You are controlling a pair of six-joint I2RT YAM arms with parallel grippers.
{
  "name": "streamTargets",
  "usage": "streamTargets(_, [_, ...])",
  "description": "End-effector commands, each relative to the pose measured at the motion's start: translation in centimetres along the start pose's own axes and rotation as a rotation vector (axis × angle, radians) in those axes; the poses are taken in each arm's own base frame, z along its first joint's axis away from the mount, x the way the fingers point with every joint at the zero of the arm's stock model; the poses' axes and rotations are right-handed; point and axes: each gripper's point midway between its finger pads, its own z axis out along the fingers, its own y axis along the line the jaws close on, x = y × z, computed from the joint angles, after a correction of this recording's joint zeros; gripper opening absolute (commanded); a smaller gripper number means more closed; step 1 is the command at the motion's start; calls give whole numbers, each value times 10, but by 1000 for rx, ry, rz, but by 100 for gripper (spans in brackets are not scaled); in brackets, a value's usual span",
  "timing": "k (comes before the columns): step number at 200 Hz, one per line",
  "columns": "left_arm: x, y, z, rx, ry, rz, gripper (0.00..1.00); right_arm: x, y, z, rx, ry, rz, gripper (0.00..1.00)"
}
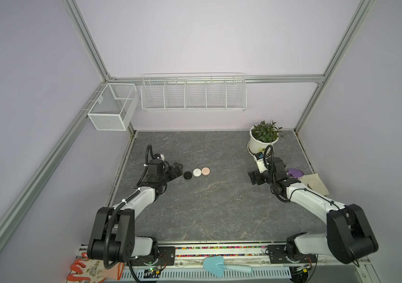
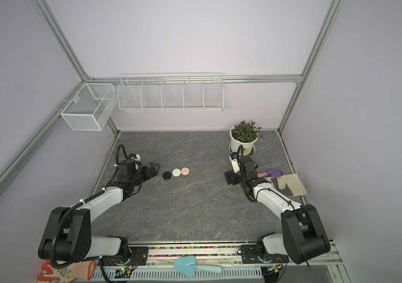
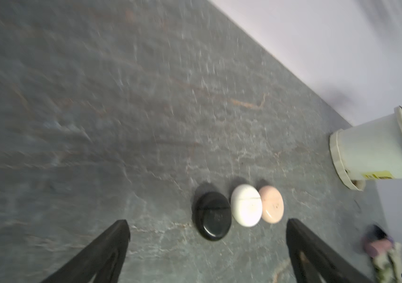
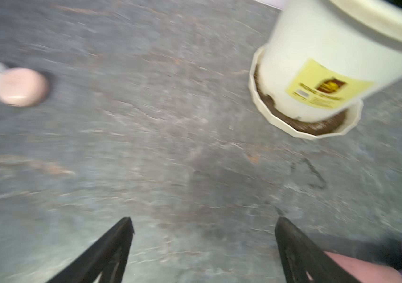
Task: Insert wireless bluetooth earbuds into charging case
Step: Place the charging case at the center of the table, then reset both arms
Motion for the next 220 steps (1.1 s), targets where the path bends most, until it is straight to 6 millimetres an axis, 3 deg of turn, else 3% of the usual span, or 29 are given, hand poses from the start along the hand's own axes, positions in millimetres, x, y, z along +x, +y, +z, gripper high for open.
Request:
streamTargets(1, [-20, 51, -19, -271, -138, 25, 99, -12, -49, -1, 224, -174, -3, 93])
streamTargets(10, [-31, 45, -26, -227, -208, 37, 98, -7, -51, -1, 226, -230, 20, 94])
streamTargets(18, [-43, 31, -33, -162, -269, 114, 98, -6, -71, -4, 299, -261, 44, 93])
streamTargets(32, [-55, 12, -48, -124, -298, 357, 100, -4, -80, -2, 285, -263, 98, 93])
streamTargets(46, [-62, 34, -52, -267, -331, 439, 100, 4, -92, -2, 293, -291, 164, 92])
streamTargets(66, [-52, 58, -22, -328, -298, 469, 100, 14, -94, 2, 225, -335, 197, 94])
streamTargets(75, [-51, 66, -11, -341, -303, 449, 100, 13, -93, 3, 225, -357, 190, 100])
streamTargets(83, [-58, 67, -7, -328, -353, 450, 100, 14, -92, 4, 219, -339, 191, 89])
streamTargets(93, [-60, 65, -3, -306, -369, 473, 99, 15, -92, 4, 214, -329, 191, 89])
streamTargets(107, [-56, 88, 2, -333, -369, 399, 99, 14, -92, 0, 250, -351, 181, 88])
streamTargets(120, [-54, 88, 0, -290, -449, 413, 99, 14, -95, 4, 219, -329, 206, 89])
streamTargets(137, [-50, 91, 2, -314, -365, 393, 99, 15, -96, 5, 206, -323, 218, 88])
streamTargets(155, [-54, 89, 1, -294, -439, 413, 99, 15, -97, 8, 186, -309, 233, 88])
streamTargets(220, [-52, 89, 2, -297, -407, 411, 99, 16, -98, 8, 184, -309, 237, 89])
